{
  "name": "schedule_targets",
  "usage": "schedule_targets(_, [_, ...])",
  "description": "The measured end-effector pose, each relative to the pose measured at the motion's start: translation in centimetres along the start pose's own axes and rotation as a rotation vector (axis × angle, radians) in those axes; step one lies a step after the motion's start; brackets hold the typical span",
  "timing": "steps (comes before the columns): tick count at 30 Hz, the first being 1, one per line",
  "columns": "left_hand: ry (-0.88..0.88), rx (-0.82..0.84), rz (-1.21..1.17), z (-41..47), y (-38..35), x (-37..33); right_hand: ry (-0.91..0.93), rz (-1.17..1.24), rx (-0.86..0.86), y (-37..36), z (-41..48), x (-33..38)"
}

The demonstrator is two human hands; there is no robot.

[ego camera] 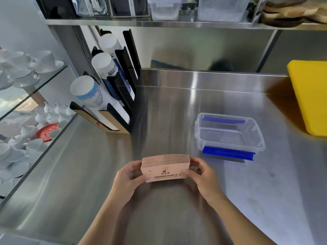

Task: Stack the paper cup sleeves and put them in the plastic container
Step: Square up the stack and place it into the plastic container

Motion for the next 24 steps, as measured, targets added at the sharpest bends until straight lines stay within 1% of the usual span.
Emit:
schedule_targets(2, [-0.031,-0.025,-0.071,0.8,-0.8,-1.3,0.010,0.005,-0.042,1.4,0.3,0.9])
schedule_targets(5, [-0.050,-0.055,-0.173,2.2,-2.5,-2.9,0.019,0.076,-0.133,4.4,1.0,2.5])
schedule_targets(8, [-0.077,-0.046,-0.193,3.6,-5.7,-5.3,0.016,0.149,-0.221,7.9,1.7,4.0])
schedule_targets(11, [-0.081,-0.055,-0.185,5.0,-9.4,-8.1,-0.020,0.098,-0.326,11.4,2.5,4.7])
schedule_targets(14, [-0.036,-0.045,-0.159,6.6,-13.0,-9.4,-0.089,0.077,-0.435,14.7,3.4,4.8])
schedule_targets(19, [0.040,-0.005,-0.077,9.4,-17.6,-9.5,-0.259,0.079,-0.438,18.2,5.3,3.8])
schedule_targets(24, [0.156,0.093,0.130,11.5,-20.9,-8.3,-0.389,0.063,-0.402,19.5,7.6,1.7])
Point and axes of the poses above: each hand's wrist, its own z-axis towards the middle knuckle, its own y-axis out of the back of the hand, x = y × z, the point moved 7 cm from there along z, towards the middle knuckle, and after that the axes turned 12 degrees about -z, right-handed, at the moved point
